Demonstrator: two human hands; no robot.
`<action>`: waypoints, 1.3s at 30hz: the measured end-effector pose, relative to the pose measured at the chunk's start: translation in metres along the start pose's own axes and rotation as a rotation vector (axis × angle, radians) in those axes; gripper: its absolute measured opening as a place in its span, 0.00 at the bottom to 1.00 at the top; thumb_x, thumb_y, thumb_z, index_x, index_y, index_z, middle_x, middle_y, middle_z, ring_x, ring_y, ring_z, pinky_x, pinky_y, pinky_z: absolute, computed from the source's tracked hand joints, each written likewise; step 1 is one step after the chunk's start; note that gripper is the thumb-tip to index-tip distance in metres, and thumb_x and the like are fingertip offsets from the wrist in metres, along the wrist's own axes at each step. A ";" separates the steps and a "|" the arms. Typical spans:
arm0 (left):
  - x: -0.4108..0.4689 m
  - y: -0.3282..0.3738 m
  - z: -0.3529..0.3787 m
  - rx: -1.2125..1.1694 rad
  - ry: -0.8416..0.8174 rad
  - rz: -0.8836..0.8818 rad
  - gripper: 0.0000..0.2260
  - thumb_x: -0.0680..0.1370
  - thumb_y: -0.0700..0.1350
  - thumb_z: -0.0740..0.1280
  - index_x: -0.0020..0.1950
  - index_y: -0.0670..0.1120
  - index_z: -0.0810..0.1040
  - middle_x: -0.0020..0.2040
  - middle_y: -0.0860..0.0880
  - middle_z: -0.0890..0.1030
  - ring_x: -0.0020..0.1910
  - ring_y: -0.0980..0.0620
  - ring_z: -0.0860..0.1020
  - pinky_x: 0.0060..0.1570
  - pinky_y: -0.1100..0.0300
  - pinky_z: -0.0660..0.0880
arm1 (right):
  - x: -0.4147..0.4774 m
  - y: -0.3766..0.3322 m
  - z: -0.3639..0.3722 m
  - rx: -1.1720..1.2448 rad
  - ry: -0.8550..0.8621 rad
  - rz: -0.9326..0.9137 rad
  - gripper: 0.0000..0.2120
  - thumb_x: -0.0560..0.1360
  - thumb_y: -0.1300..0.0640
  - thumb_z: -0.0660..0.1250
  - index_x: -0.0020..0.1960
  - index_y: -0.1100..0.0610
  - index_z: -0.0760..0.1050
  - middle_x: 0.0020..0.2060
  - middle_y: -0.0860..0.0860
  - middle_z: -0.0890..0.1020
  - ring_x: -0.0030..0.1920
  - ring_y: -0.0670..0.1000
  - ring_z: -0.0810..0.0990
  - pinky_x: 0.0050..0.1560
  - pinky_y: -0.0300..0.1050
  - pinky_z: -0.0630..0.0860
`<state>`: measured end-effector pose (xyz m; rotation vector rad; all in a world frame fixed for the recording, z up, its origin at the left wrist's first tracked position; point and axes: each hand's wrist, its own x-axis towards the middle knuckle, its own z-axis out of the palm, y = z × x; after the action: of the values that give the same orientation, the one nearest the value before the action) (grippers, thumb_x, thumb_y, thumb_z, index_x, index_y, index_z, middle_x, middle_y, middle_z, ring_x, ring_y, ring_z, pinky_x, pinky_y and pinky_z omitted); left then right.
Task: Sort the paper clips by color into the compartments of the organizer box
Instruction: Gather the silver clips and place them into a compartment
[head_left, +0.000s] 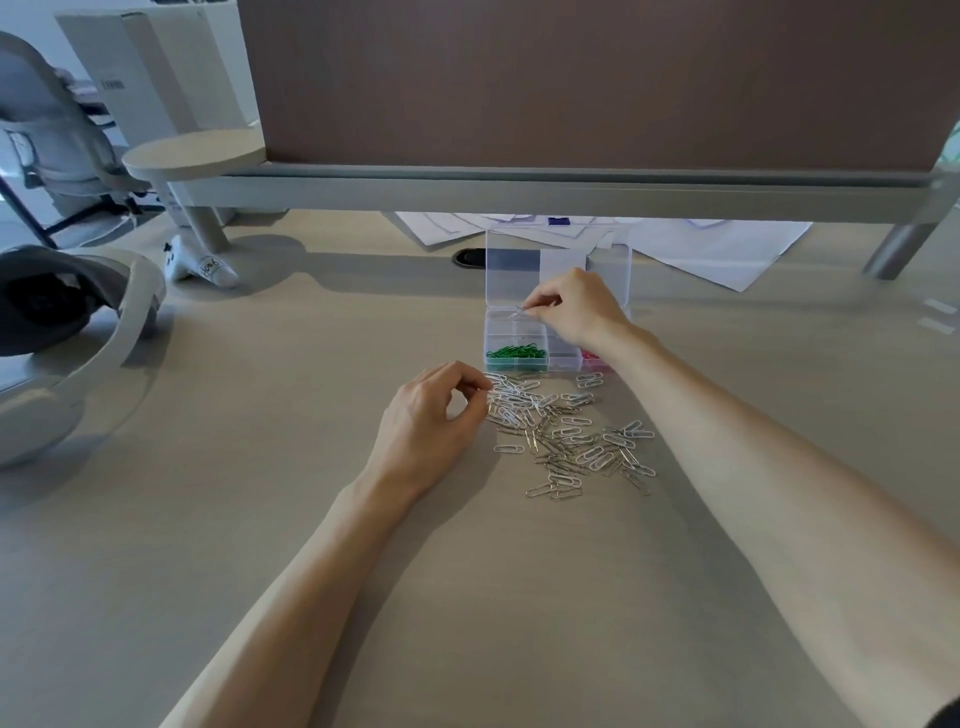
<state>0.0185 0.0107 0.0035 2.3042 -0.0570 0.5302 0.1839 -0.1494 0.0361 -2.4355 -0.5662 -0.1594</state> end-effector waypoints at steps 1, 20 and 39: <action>0.000 0.000 0.000 0.002 -0.004 -0.005 0.05 0.75 0.43 0.67 0.48 0.52 0.81 0.40 0.60 0.78 0.37 0.67 0.71 0.38 0.66 0.66 | -0.001 0.001 0.002 0.008 -0.004 0.000 0.06 0.75 0.58 0.71 0.51 0.55 0.84 0.47 0.51 0.85 0.47 0.49 0.82 0.55 0.50 0.78; -0.004 -0.007 -0.002 0.276 -0.044 0.094 0.06 0.79 0.50 0.65 0.53 0.55 0.80 0.51 0.59 0.79 0.52 0.59 0.75 0.41 0.59 0.74 | -0.024 -0.010 -0.006 -0.025 0.014 -0.146 0.10 0.77 0.62 0.66 0.56 0.55 0.82 0.51 0.51 0.85 0.54 0.52 0.80 0.58 0.52 0.77; -0.005 -0.017 -0.001 0.316 -0.076 0.292 0.04 0.78 0.52 0.66 0.49 0.55 0.80 0.48 0.59 0.77 0.49 0.58 0.74 0.35 0.54 0.76 | -0.084 -0.030 -0.009 -0.225 -0.315 -0.172 0.05 0.76 0.51 0.69 0.49 0.50 0.79 0.49 0.46 0.80 0.50 0.47 0.76 0.48 0.45 0.72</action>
<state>0.0172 0.0228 -0.0090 2.6436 -0.3757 0.6355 0.0960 -0.1634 0.0387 -2.6477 -0.9428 0.0989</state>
